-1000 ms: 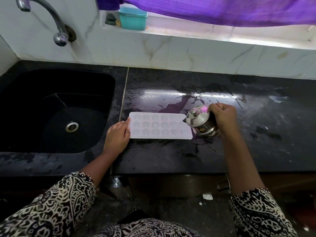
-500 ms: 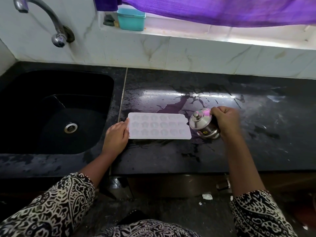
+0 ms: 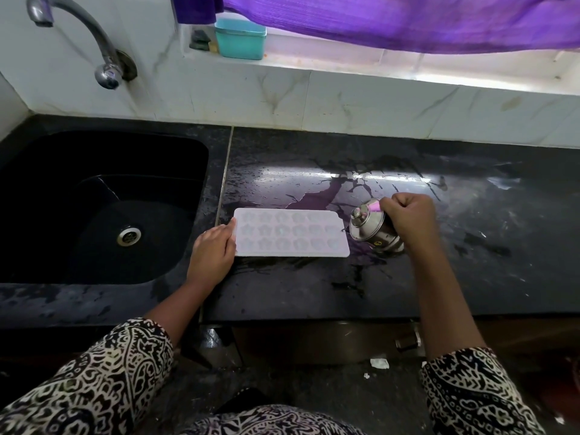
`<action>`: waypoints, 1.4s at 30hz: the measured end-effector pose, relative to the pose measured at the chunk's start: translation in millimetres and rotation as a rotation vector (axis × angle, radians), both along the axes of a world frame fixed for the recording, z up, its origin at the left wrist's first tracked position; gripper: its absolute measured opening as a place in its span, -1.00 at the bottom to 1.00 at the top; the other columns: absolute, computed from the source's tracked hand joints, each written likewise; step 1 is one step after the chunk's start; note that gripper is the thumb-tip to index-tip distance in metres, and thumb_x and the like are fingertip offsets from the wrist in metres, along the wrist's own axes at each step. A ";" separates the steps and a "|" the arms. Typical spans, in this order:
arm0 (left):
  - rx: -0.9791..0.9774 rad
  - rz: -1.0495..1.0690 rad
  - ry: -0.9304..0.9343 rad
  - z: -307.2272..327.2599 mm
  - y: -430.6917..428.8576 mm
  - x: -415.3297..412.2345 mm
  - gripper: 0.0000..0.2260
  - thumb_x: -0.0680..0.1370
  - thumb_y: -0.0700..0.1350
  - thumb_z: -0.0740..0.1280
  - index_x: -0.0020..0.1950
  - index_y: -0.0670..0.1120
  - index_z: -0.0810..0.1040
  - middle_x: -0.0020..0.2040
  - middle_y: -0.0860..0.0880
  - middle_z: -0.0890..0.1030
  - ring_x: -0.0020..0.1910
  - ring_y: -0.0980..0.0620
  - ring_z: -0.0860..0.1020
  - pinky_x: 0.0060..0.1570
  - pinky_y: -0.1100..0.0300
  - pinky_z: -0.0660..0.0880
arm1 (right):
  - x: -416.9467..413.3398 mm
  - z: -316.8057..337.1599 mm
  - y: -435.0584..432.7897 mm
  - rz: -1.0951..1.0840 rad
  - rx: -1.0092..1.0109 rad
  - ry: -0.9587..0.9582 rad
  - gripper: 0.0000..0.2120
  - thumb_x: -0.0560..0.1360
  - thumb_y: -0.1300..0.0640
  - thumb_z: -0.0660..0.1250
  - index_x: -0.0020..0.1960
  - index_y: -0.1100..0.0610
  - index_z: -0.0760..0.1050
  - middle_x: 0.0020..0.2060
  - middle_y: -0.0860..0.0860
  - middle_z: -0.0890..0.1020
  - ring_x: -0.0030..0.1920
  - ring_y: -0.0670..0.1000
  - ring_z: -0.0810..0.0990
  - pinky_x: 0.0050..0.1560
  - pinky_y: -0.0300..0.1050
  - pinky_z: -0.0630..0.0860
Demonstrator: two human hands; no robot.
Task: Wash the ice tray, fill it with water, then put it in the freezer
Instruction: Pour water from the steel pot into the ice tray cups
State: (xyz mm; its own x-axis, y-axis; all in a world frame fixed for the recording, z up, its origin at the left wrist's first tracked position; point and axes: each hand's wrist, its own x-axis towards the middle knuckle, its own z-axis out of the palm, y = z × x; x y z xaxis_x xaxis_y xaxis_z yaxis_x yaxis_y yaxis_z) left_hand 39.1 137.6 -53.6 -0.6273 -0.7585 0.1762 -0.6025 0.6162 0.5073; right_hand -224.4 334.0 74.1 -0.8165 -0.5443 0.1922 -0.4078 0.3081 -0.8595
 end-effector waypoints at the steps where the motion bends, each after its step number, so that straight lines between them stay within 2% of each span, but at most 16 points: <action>1: -0.001 -0.001 -0.002 -0.5 -0.2 0.0 -0.52 0.55 -0.07 0.02 0.44 -0.17 0.38 0.28 -0.15 0.55 0.34 -0.11 0.43 0.31 -0.05 0.27 | 0.3 0.4 -0.2 -0.002 0.004 -0.003 -0.63 0.37 0.26 0.33 -0.52 0.11 0.26 -0.71 -0.12 0.21 -0.64 -0.15 0.16 -0.44 -0.24 0.19; 9: -0.002 0.008 -0.016 -1.1 -0.8 -0.2 -0.51 0.55 -0.06 0.01 0.44 -0.16 0.38 0.29 -0.14 0.54 0.34 -0.10 0.43 0.30 -0.01 0.26 | 0.8 2.8 -1.0 -0.005 0.013 0.022 -0.59 0.40 0.27 0.35 -0.52 0.11 0.24 -0.73 -0.12 0.23 -0.67 -0.14 0.21 -0.48 -0.26 0.20; 16: -0.006 0.005 -0.025 -1.4 -2.0 -0.1 -0.51 0.55 -0.06 0.01 0.44 -0.15 0.38 0.28 -0.14 0.55 0.33 -0.10 0.44 0.29 -0.01 0.28 | -1.6 1.0 -0.9 -0.020 0.023 0.021 -0.66 0.40 0.23 0.35 -0.49 0.15 0.33 -0.69 -0.12 0.28 -0.64 -0.17 0.25 -0.42 -0.24 0.29; 19: -0.003 0.007 -0.034 -1.5 -2.4 0.1 -0.51 0.55 -0.06 0.01 0.45 -0.15 0.37 0.30 -0.14 0.54 0.34 -0.09 0.43 0.30 0.00 0.27 | -0.9 2.2 0.3 -0.019 0.016 0.031 -0.73 0.40 0.23 0.35 -0.44 0.22 0.39 -0.63 -0.05 0.29 -0.63 -0.16 0.24 -0.44 -0.25 0.27; 23: 0.000 0.008 -0.036 -2.4 -3.0 0.5 -0.50 0.54 -0.04 0.00 0.44 -0.15 0.38 0.29 -0.15 0.54 0.33 -0.10 0.44 0.29 -0.01 0.29 | -0.8 1.8 1.4 -0.026 -0.006 0.006 -0.64 0.41 0.26 0.34 -0.50 0.15 0.30 -0.71 -0.12 0.26 -0.65 -0.16 0.24 -0.48 -0.27 0.26; 25: 0.001 0.008 -0.034 -2.0 -2.7 0.2 -0.49 0.54 -0.04 -0.01 0.44 -0.15 0.38 0.30 -0.15 0.54 0.34 -0.10 0.44 0.29 -0.01 0.28 | 0.0 1.9 2.0 -0.024 -0.019 0.006 -0.63 0.40 0.24 0.35 -0.51 0.14 0.29 -0.69 -0.12 0.25 -0.61 -0.14 0.22 -0.47 -0.27 0.26; 29: 0.002 0.010 -0.031 0.0 -1.0 -0.3 -0.51 0.55 -0.06 0.01 0.45 -0.15 0.37 0.31 -0.15 0.53 0.35 -0.10 0.42 0.30 0.00 0.27 | 0.1 1.8 3.3 -0.022 -0.019 0.001 -0.64 0.41 0.23 0.36 -0.49 0.15 0.31 -0.59 0.02 0.29 -0.54 -0.03 0.24 -0.43 -0.25 0.29; 32: -0.001 0.007 -0.026 -1.0 -1.7 0.2 -0.51 0.55 -0.06 0.01 0.44 -0.16 0.38 0.30 -0.15 0.53 0.34 -0.10 0.43 0.30 -0.01 0.27 | 2.1 2.1 4.1 -0.025 -0.027 -0.009 -0.65 0.41 0.24 0.34 -0.49 0.15 0.31 -0.60 0.00 0.29 -0.54 -0.04 0.24 -0.45 -0.26 0.29; 34: 0.004 0.004 -0.024 -2.0 -2.4 0.3 -0.50 0.54 -0.05 0.01 0.44 -0.16 0.38 0.30 -0.14 0.54 0.34 -0.10 0.43 0.30 -0.02 0.27 | 2.6 1.6 4.4 -0.040 -0.053 -0.042 -0.61 0.40 0.27 0.33 -0.52 0.12 0.26 -0.66 -0.12 0.25 -0.59 -0.13 0.20 -0.52 -0.32 0.23; 36: 0.008 0.004 -0.024 -2.2 -2.7 0.1 -0.50 0.54 -0.05 0.01 0.44 -0.15 0.38 0.30 -0.14 0.53 0.34 -0.10 0.43 0.31 -0.02 0.27 | 2.1 0.9 4.3 -0.066 -0.091 -0.108 -0.59 0.39 0.29 0.32 -0.53 0.09 0.22 -0.70 -0.14 0.21 -0.63 -0.15 0.15 -0.55 -0.33 0.19; 38: 0.011 0.004 -0.020 -2.2 -2.9 0.2 -0.50 0.54 -0.05 0.01 0.44 -0.15 0.38 0.30 -0.15 0.53 0.34 -0.10 0.43 0.31 -0.02 0.27 | 0.8 -0.6 4.4 -0.097 -0.162 -0.220 -0.61 0.38 0.29 0.32 -0.52 0.09 0.23 -0.68 -0.13 0.23 -0.61 -0.11 0.18 -0.51 -0.31 0.20; 42: 0.017 0.004 -0.020 -2.3 -2.6 0.4 -0.50 0.54 -0.05 0.00 0.45 -0.14 0.37 0.32 -0.14 0.52 0.36 -0.09 0.41 0.33 -0.01 0.24 | 1.0 0.2 4.4 -0.152 -0.272 -0.365 -0.65 0.39 0.33 0.29 -0.49 0.14 0.27 -0.71 -0.14 0.29 -0.65 -0.15 0.25 -0.57 -0.37 0.25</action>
State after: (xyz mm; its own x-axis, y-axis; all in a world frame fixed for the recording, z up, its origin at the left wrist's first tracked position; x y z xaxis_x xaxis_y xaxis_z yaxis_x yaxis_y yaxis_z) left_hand 39.5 135.0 -55.9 -0.6278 -0.7636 0.1509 -0.6148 0.6053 0.5057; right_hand -223.4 338.4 74.4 -0.9238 -0.3829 -0.0029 -0.0320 0.0848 -0.9959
